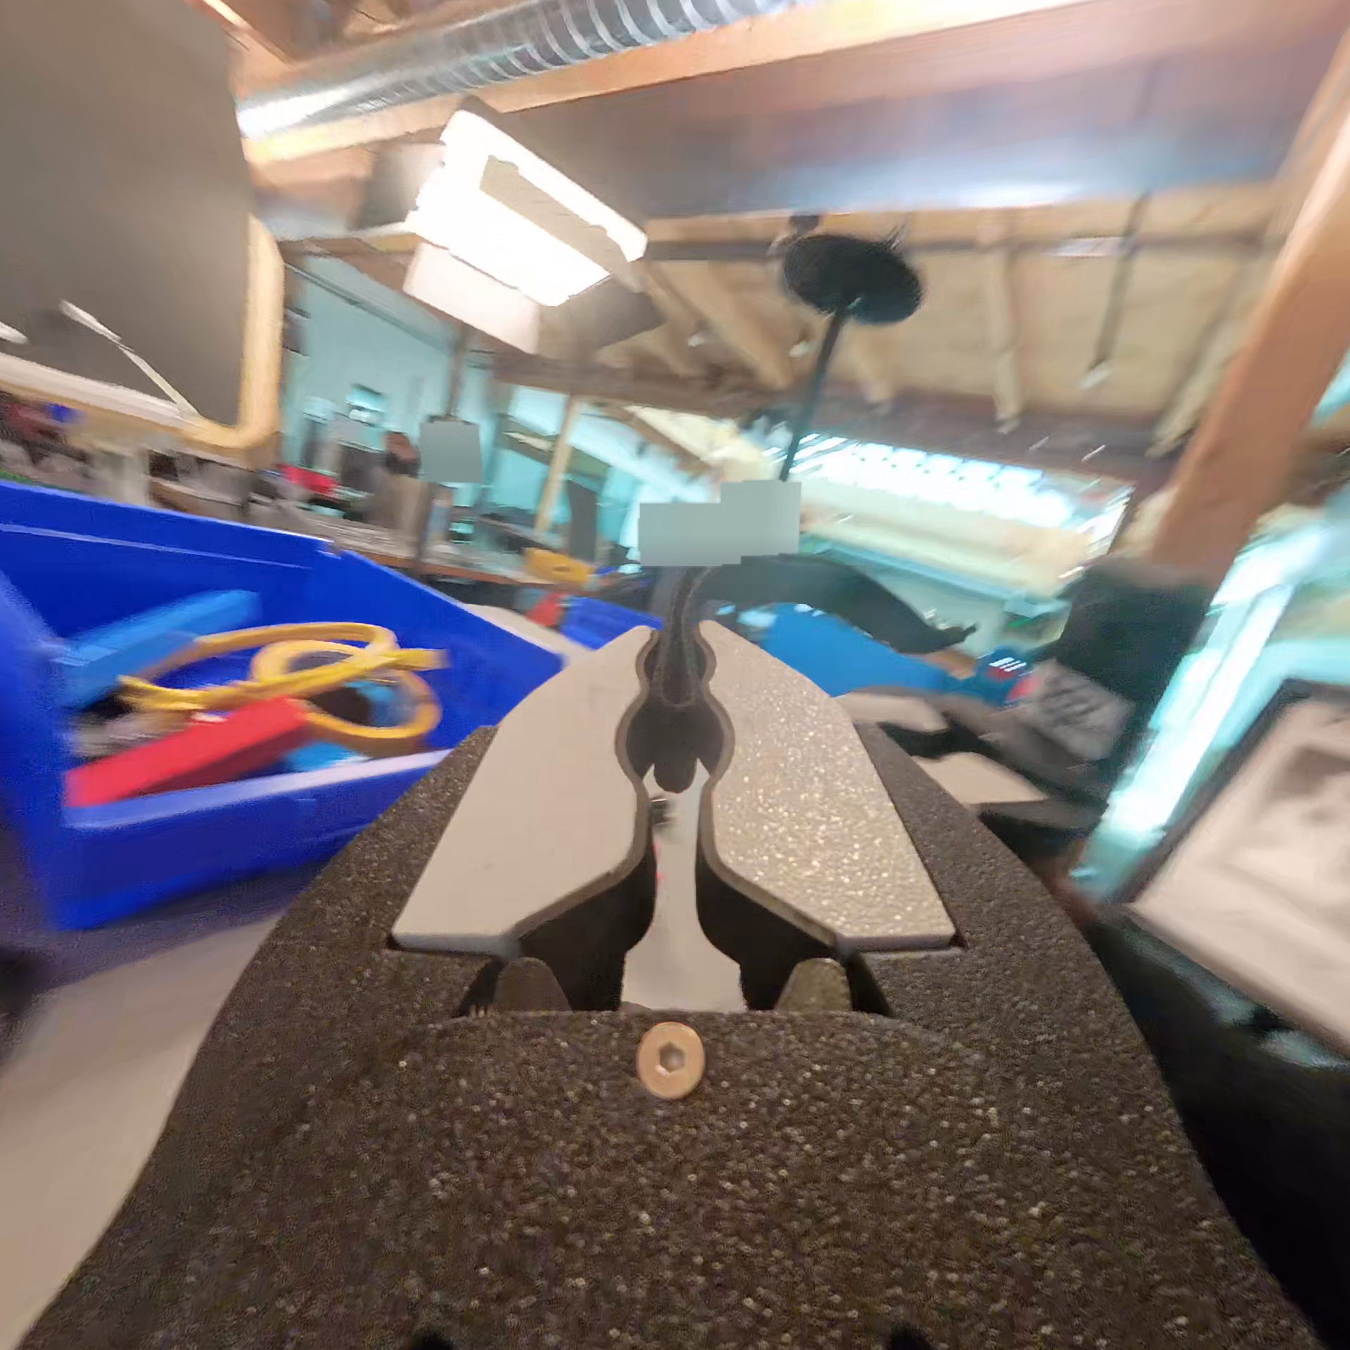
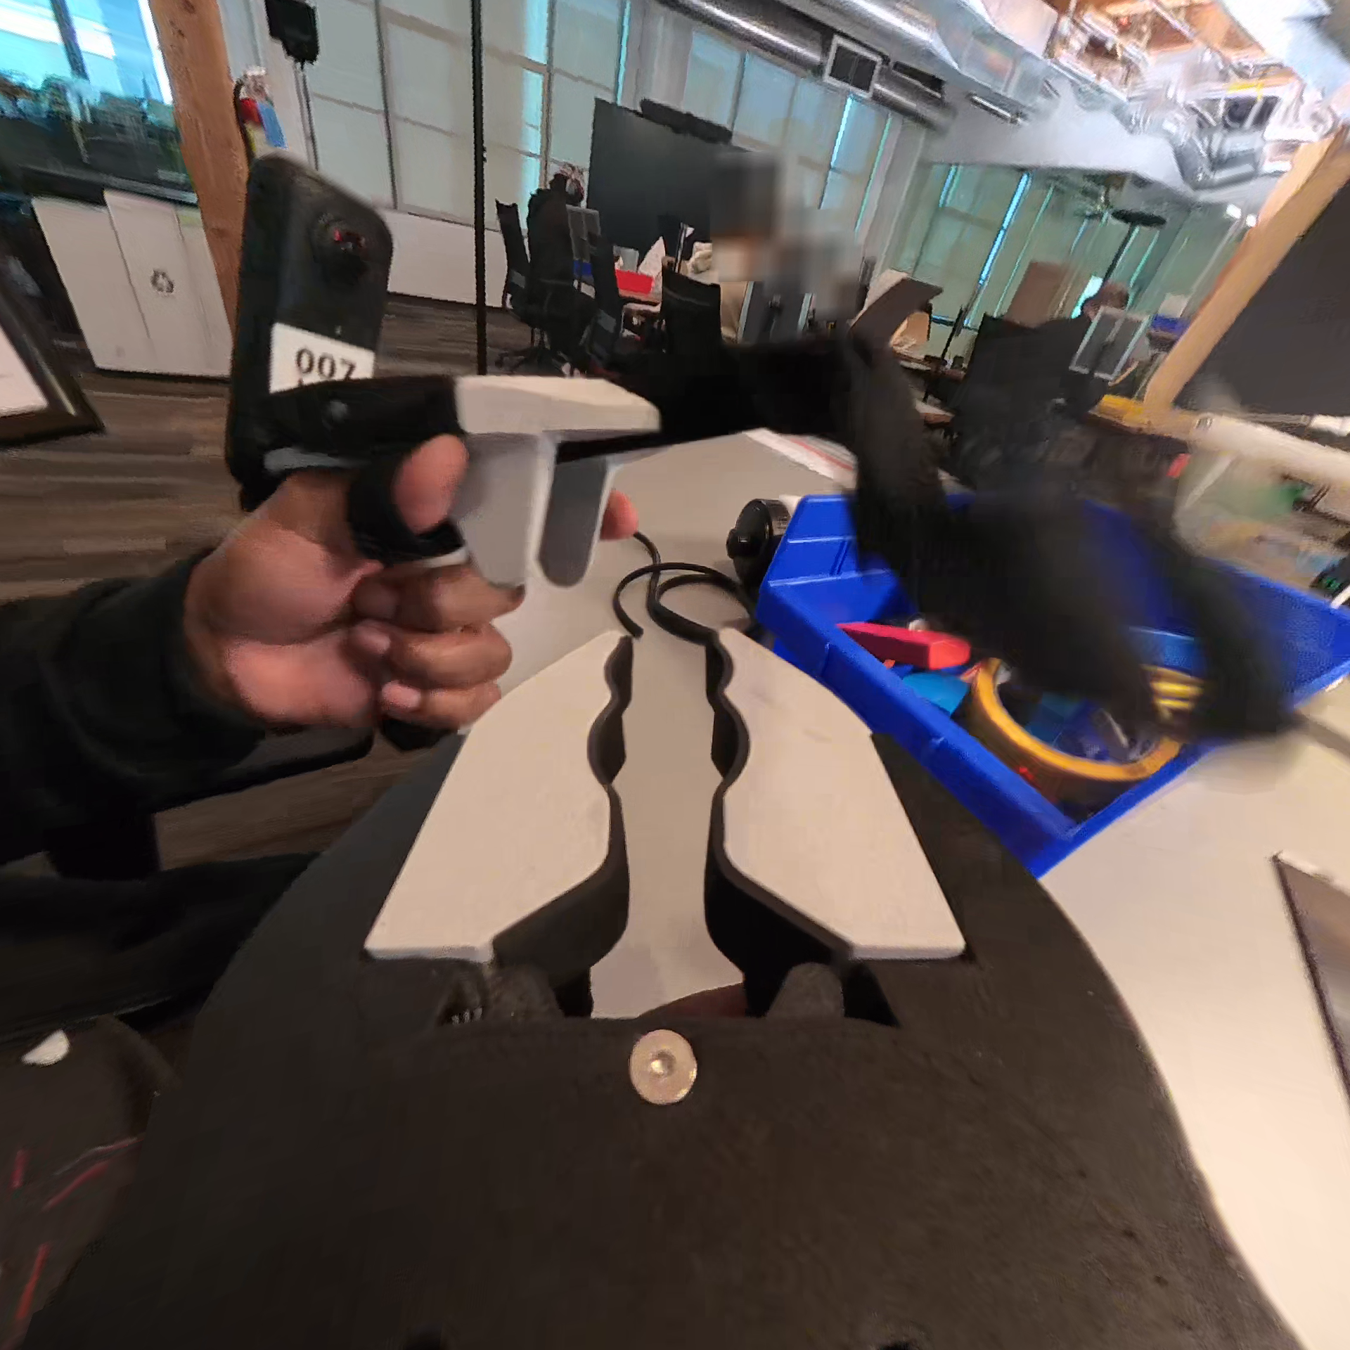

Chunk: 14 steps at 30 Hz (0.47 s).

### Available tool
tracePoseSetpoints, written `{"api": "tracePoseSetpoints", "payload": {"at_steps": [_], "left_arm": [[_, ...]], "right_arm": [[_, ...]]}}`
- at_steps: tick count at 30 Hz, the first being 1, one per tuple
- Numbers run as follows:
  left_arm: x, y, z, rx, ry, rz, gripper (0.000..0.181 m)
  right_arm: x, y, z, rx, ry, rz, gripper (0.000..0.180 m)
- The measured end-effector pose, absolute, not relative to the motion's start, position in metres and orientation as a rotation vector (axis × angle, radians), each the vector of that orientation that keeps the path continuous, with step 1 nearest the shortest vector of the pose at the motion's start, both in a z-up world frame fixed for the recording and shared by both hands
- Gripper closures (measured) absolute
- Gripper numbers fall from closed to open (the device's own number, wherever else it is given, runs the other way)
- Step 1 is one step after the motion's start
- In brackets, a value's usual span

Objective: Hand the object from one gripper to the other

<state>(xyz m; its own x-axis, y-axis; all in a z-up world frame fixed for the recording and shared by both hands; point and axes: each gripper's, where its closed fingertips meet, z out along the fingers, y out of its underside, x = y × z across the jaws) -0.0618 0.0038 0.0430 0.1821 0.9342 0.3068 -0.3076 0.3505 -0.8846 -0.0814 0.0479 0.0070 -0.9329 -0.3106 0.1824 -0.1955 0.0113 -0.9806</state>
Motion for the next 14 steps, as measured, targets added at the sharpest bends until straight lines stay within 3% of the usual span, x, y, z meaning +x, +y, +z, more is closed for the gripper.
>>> {"api": "tracePoseSetpoints", "payload": {"at_steps": [7,14], "left_arm": [[-0.080,0.053,0.029,-0.868,-0.978,0.733,0.175],[-0.083,0.078,0.020,-0.997,-0.921,0.617,0.175]], "right_arm": [[-0.103,0.054,0.034,-0.208,1.836,-2.095,0.143],[-0.109,0.062,0.036,-0.196,1.766,-2.027,0.151]]}}
